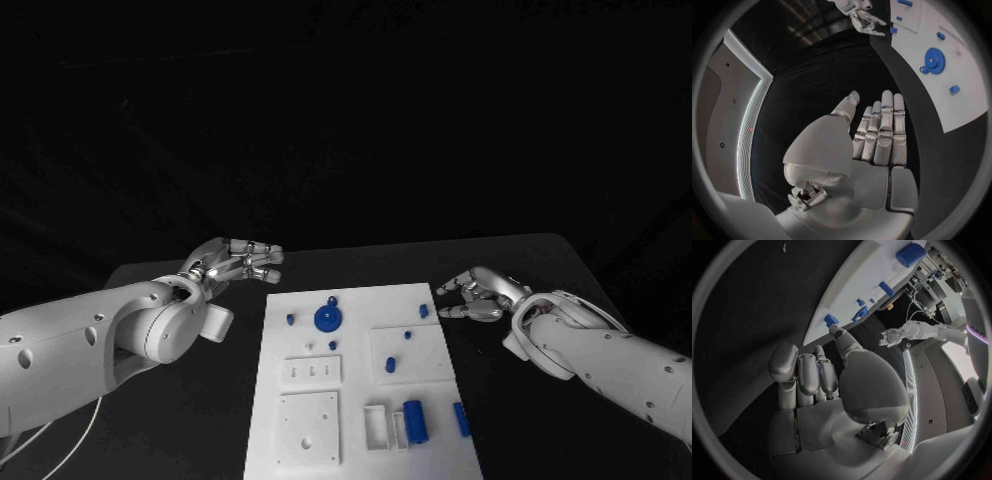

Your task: Assemble the parts on the task board

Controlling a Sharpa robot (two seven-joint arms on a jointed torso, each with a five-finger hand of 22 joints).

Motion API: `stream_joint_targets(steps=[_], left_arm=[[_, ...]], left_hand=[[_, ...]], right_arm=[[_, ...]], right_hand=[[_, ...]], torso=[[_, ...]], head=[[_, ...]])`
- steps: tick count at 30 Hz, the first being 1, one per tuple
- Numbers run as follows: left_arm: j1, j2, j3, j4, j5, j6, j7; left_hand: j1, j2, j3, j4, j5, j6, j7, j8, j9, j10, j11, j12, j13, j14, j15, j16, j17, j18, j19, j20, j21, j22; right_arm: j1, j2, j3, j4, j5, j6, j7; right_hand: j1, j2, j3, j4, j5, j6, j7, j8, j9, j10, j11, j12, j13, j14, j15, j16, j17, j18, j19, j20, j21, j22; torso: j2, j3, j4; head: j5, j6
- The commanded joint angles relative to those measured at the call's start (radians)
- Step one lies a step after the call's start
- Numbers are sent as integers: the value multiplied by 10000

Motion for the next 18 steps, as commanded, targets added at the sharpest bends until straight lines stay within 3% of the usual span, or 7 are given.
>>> stream_joint_targets(steps=[1, 5, 18], left_arm=[[-6, 23, 4, 0, -51, 180, 99], [-14, 37, 4, -13, -52, 197, 96], [-18, 52, 4, -29, -56, 223, 83]], left_hand=[[43, -20, -28, -30, 51, 59, -14, -11, -5, -7, -24, -44, 13, -54, -6, -35, -15, -76, -49, 41, -44, -8], [40, -18, -16, -53, 48, 51, -11, -9, -4, -19, -20, -44, 13, -59, -3, -50, -18, -75, -56, 44, -46, -17], [40, -18, -16, -53, 48, 51, -11, -9, -4, -19, -20, -44, 13, -59, -3, -50, -18, -75, -56, 44, -46, -17]], right_arm=[[-54, 93, 4, -67, -259, 343, 155], [-117, 259, 3, -172, -316, 273, 113], [-217, 532, 3, -340, -429, 191, -33]], right_hand=[[80, 20, -73, 22, -76, -53, -23, -13, 2, 10, -68, -42, 1181, 93, -81, -44, 114, -110, 214, -73, 35, 1159], [67, 9, -89, 67, -79, -66, -32, -15, 0, 8, -83, -58, 1189, 96, -93, -56, 116, -116, 209, -86, 24, 1157], [59, 12, 15, 147, -153, -55, -39, -15, -1, 24, -94, -64, 1229, 103, -104, -68, 138, -121, 209, -100, 5, 1153]], torso=[[10, -20, 16], [9, -26, 28], [-5, -26, -17]], head=[[-14, -44], [-26, -85], [56, -154]])
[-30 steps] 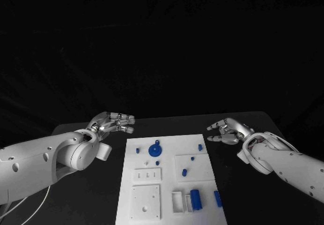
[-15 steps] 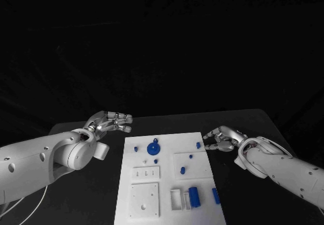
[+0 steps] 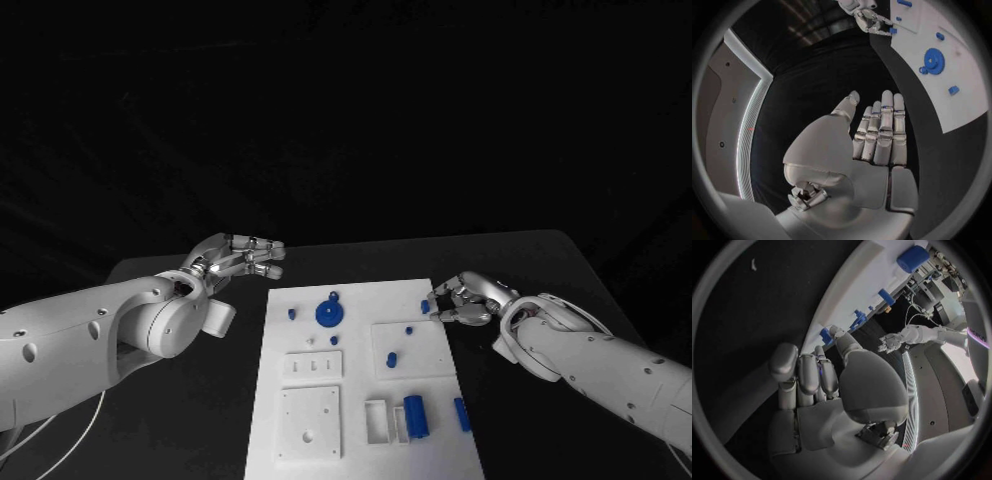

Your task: Assemble the parts on the task board

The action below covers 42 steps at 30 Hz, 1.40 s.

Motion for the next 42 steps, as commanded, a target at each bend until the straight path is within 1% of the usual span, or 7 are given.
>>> stream_joint_targets(steps=[1, 12, 21, 31, 34, 40, 42], left_arm=[[1, 21, 5, 14, -46, 172, 82], [1, 33, 5, 21, -54, 139, 114], [1, 38, 6, 34, -55, 127, 121], [2, 57, 6, 36, -56, 161, 102], [2, 66, 7, 35, -56, 172, 100], [2, 68, 7, 29, -56, 173, 94], [2, 69, 7, 26, -56, 172, 93]], left_hand=[[40, -18, -16, -53, 48, 51, -11, -9, -4, -19, -20, -44, 14, -60, -2, -50, -9, -75, -56, 44, -46, -8], [31, -8, -16, -60, 45, 48, -10, -8, -3, -26, -19, -42, 15, -60, 0, -59, -9, -74, -58, 48, -49, -19], [31, -8, -16, -60, 45, 48, -10, -8, -3, -26, -19, -42, 15, -60, 0, -59, -9, -74, -58, 48, -49, -19], [31, -8, -16, -60, 45, 48, -10, -8, -3, -26, -19, -42, 15, -60, 0, -59, -9, -74, -58, 48, -49, -19], [31, -8, -16, -60, 45, 48, -10, -8, -3, -26, -19, -42, 15, -60, 0, -59, -9, -74, -58, 48, -49, -19], [31, -8, -16, -60, 45, 48, -10, -8, -3, -26, -19, -42, 15, -60, 0, -59, -9, -74, -58, 48, -49, -19], [31, -8, -16, -60, 45, 48, -10, -8, -3, -26, -19, -42, 15, -60, 0, -59, -9, -74, -58, 48, -49, -19]], right_arm=[[-28, 48, 3, -37, -184, 86, -35], [-55, 247, 4, -238, -240, -129, -166], [-56, 379, 5, -330, -243, -167, -201], [-57, 511, 6, -392, -243, -170, -182], [-57, 564, 6, -423, -243, -148, -180], [-58, 601, 6, -449, -243, -131, -168], [-58, 606, 6, -448, -243, -118, -165]], right_hand=[[60, 12, 39, 39, -64, -55, -39, -15, 0, -12, -58, -64, 1230, 142, -66, -29, 140, -122, 246, -66, 6, 1155], [-60, 85, 366, 19, -234, -3, -40, -19, -4, -63, -59, -172, 1203, 135, -65, -144, 100, -126, 213, -67, -151, 1124], [-101, 114, 436, 15, -249, -15, -29, -15, -2, -65, -48, -180, 1202, 138, -59, -148, 107, -125, 215, -65, -175, 1121], [-141, 121, 471, 0, -247, -23, -11, -17, -3, -85, -31, -216, 1183, 135, -51, -173, 101, -121, 213, -59, -209, 1117], [-148, 125, 479, -11, -267, -23, -8, -18, -4, -87, -23, -218, 1183, 136, -41, -177, 104, -118, 215, -48, -212, 1118], [-150, 160, 502, -31, -288, 33, -19, -14, -1, -88, -28, -216, 1184, 138, -43, -177, 109, -117, 217, -47, -210, 1121], [-159, 173, 515, -41, -291, 59, -26, -14, -2, -85, -33, -212, 1186, 138, -46, -180, 109, -117, 217, -49, -215, 1120]], torso=[[-3, 3, -21], [-6, -11, 4], [-4, 5, -13], [-4, -5, -4], [-11, 12, -20], [-10, 16, -23], [-8, 17, -24]], head=[[17, -21], [-7, -12], [42, -21], [95, -1], [125, -14], [121, -25], [136, 13]])
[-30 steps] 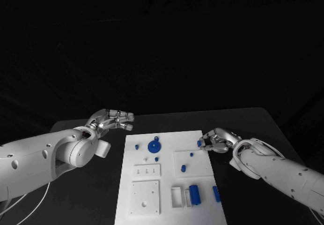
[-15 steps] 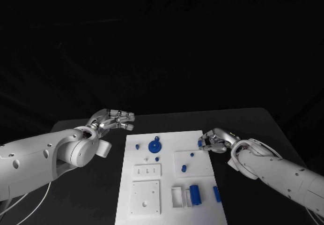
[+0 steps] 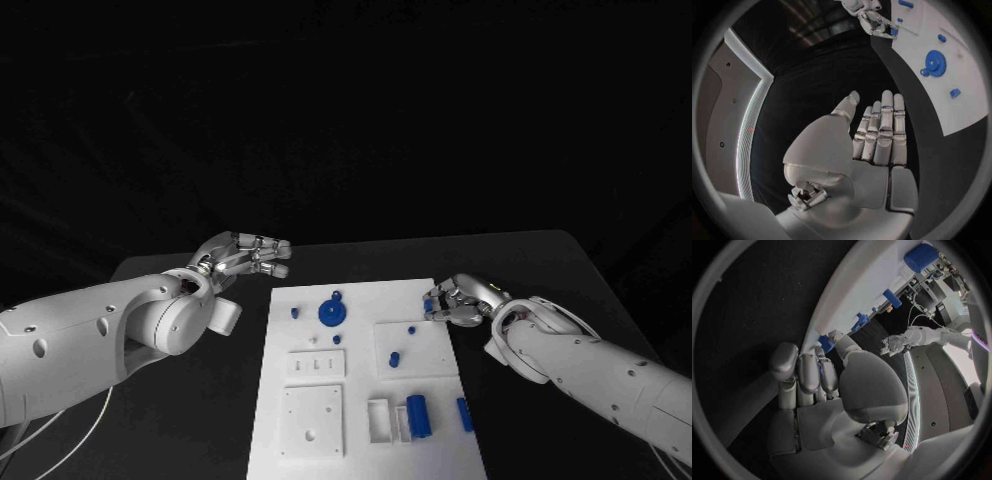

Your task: Assemble the parts on the task board

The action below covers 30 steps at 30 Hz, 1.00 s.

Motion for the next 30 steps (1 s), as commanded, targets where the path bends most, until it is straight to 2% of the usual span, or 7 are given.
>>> stream_joint_targets(steps=[1, 6, 10, 19, 21, 25, 30], left_arm=[[3, 22, 6, 11, -34, 149, 88], [3, 38, 6, 3, -34, 158, 83], [3, 43, 6, -3, -34, 157, 80], [3, 41, 6, -10, -34, 152, 75], [3, 43, 6, -11, -35, 153, 74], [3, 48, 6, -18, -46, 176, 50], [3, 57, 6, -20, -91, 239, 5]], left_hand=[[31, -9, -16, -60, 45, 48, -10, -8, -3, -26, -19, -42, 16, -61, 1, -60, -11, -74, -23, 12, -49, -12], [31, -9, -16, -60, 45, 48, -10, -8, -3, -26, -19, -42, 16, -61, 1, -60, -11, -74, -23, 12, -49, -12], [31, -9, -16, -60, 45, 48, -10, -8, -3, -26, -19, -42, 16, -61, 1, -60, -11, -74, -23, 12, -49, -12], [31, -9, -16, -60, 45, 48, -10, -8, -3, -26, -19, -42, 16, -61, 1, -60, -11, -74, -23, 12, -49, -12], [31, -9, -16, -60, 45, 48, -10, -8, -3, -26, -19, -42, 16, -61, 1, -60, -11, -74, -23, 12, -49, -12], [42, -8, -13, -69, 44, 46, -9, -8, -4, -32, -18, -43, 15, -65, 1, -65, -12, -74, -23, 11, -46, -20], [63, -17, -10, -89, 28, 38, -3, -11, -5, -54, -10, -46, 14, -75, 6, -74, -14, -75, -30, 13, -45, -28]], right_arm=[[-14, 20, 0, -1, -94, 69, 28], [-16, 37, 0, 4, -94, 67, 28], [-18, 39, 0, 1, -95, 21, 16], [-28, 24, 0, -9, -95, -163, 14], [-29, 25, 0, -6, -95, -255, 24], [-31, 33, 0, -8, -112, -543, 27], [-33, 54, 0, -6, -103, -960, 58]], right_hand=[[-59, 83, 66, -4, -73, 82, -33, -11, 1, -46, -1, -17, 1190, 141, -52, -35, 114, -119, 217, -51, -39, 1124], [-78, 174, 167, -60, -227, 196, -67, -19, -3, -46, -35, -14, 1194, 140, -76, -45, 116, -130, 217, -71, -43, 1124], [-124, 238, 464, -136, -580, 366, -61, -21, -3, -51, -17, -16, 1197, 143, -66, -43, 125, -136, 217, -71, -44, 1125], [-268, 342, 857, -237, -771, 855, -52, -18, 3, -51, 85, 5, 1207, 143, -2, -46, 134, -100, 215, -15, -58, 1121], [-262, 431, 952, -256, -1014, 1139, -70, -12, 13, -57, 109, 3, 1205, 142, 15, -51, 131, -90, 211, 1, -70, 1118], [-183, 533, 1157, -352, -1199, 1599, -74, 1, 46, -74, 141, -14, 1191, 135, 29, -68, 122, -77, 204, 15, -98, 1113], [-238, 618, 1246, -407, -1402, 1958, -167, -9, 52, -56, 87, 0, 1190, 136, -5, -66, 126, -88, 206, -4, -88, 1115]], torso=[[-1, 4, -6], [-3, 9, -3], [-1, 11, -1], [1, 11, -11], [1, 10, -7], [-1, 6, -2], [4, 13, 0]], head=[[13, 36], [29, 48], [30, 30], [-11, 13], [-20, 12], [-29, 12], [-24, 5]])
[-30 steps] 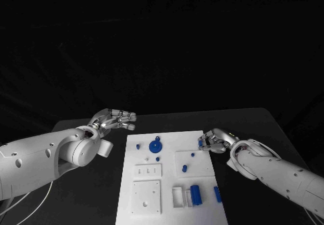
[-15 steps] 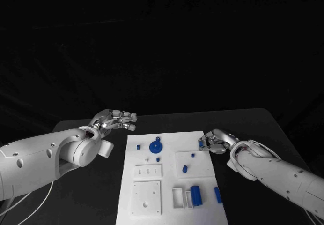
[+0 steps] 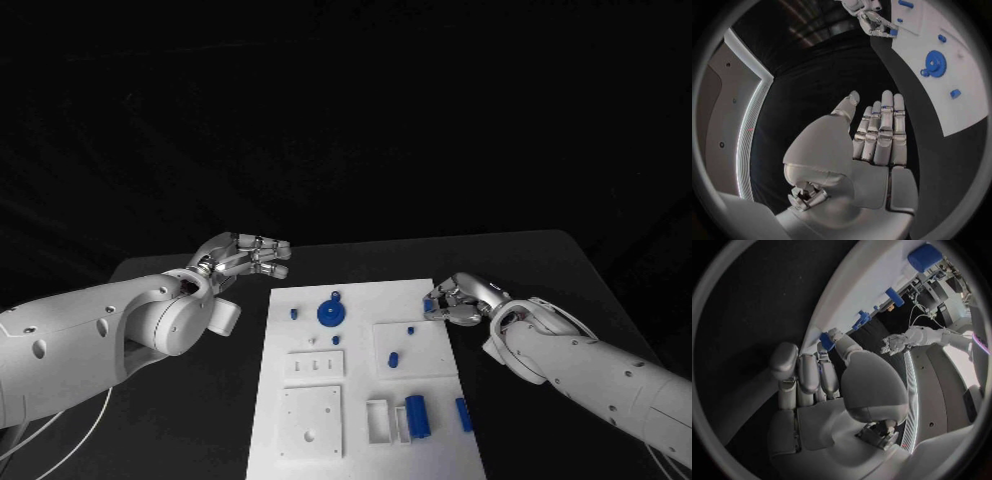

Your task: Assemble the parts on the task board

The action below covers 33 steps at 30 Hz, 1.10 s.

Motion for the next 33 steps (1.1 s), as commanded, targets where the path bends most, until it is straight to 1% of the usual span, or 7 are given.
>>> stream_joint_targets(steps=[1, 14, 19, 22, 24, 29, 33], left_arm=[[3, 28, 6, 10, -79, 224, 19], [10, 88, 10, -17, -575, 419, -385], [37, 188, 17, -29, -1303, 1806, -1861], [76, 314, 18, -21, -1620, 2604, -2787], [94, 412, 19, -10, -1828, 2864, -3145], [129, 704, 24, -75, -2088, 2824, -3403], [167, 949, 29, -189, -2271, 2663, -3492]], left_hand=[[67, -10, 18, -63, 12, 46, -7, -7, -3, -60, -8, -43, 16, -84, 10, -41, -17, -75, -40, 18, -46, -10], [-216, -92, -81, 95, -184, 505, -214, 43, 36, 907, -305, -15, 26, 180, -146, 161, 87, -152, 34, -66, -6, 1], [-1390, -465, -1181, 1055, -652, 1312, -584, 83, 350, 2352, -779, 238, 122, 676, -547, 1566, 993, -531, 481, -482, 22, 14], [-1943, -1273, -1102, 2209, -1415, 1229, -716, 607, 1528, 2574, -973, 1371, 678, -632, -765, 4833, 3155, -694, 622, -744, 527, 387], [-2044, -1438, -982, 3061, -1313, 455, -875, 2030, 3452, 1791, -1117, 3426, 1993, -1632, -913, 7345, 4168, -694, 621, -885, 1070, 927], [-2332, -1511, -1099, 3193, -521, -305, -1149, 4044, 6157, 1061, -1390, 6027, 3356, -1891, -1140, 9361, 4101, -694, 405, -1119, 2256, 2010], [-2411, -1436, -1076, 3206, -373, -461, -1132, 4037, 6678, 687, -1372, 6731, 3426, -2099, -1128, 9917, 3455, -667, 160, -1113, 2524, 2560]], right_arm=[[-8, 26, 2, 5, -45, -588, 92], [2, 29, 5, 326, 409, -1024, 89], [157, 1, 7, 707, 286, -932, -106], [264, -13, 8, 972, 170, -818, -241], [329, -7, 8, 1146, 98, -728, -332], [415, 27, 8, 1549, -93, -540, -556], [477, 53, 8, 1902, -255, -261, -827]], right_hand=[[-33, 155, 23, 0, -75, 133, -23, 66, 36, -8, -10, -7, 1187, 135, -11, -72, 125, -89, 203, -11, -56, 1114], [-47, 261, -386, -19, 47, 290, -88, 66, 39, -31, -54, -69, 1153, 136, -50, -114, 126, -110, 202, -54, -64, 1116], [-60, 241, -404, -14, 92, 270, -84, 63, 35, -27, -51, -65, 1156, 137, -49, -114, 130, -106, 203, -53, -62, 1117], [-57, 225, -407, -23, 198, 262, -79, 66, 35, -34, -47, -74, 1153, 138, -46, -113, 133, -103, 200, -49, -70, 1115], [-69, 220, -412, -20, 250, 251, -75, 63, 33, -33, -45, -73, 1154, 138, -45, -114, 134, -103, 200, -48, -70, 1115], [-85, 205, -410, -28, 308, 107, -35, 65, 22, -41, -20, -78, 1154, 136, -28, -124, 131, -98, 197, -37, -75, 1115], [-91, 188, -413, -48, 403, 112, -34, 65, 27, -50, -20, -90, 1148, 132, -27, -140, 123, -89, 194, -30, -87, 1112]], torso=[[4, 2, 1], [-17, -12, -37], [-73, -21, -78], [-124, -33, -109], [-167, -36, -134], [-262, -48, -168], [-325, -47, -177]], head=[[7, -13], [36, 86], [56, 120], [88, 128], [112, 120], [153, 92], [205, 62]])
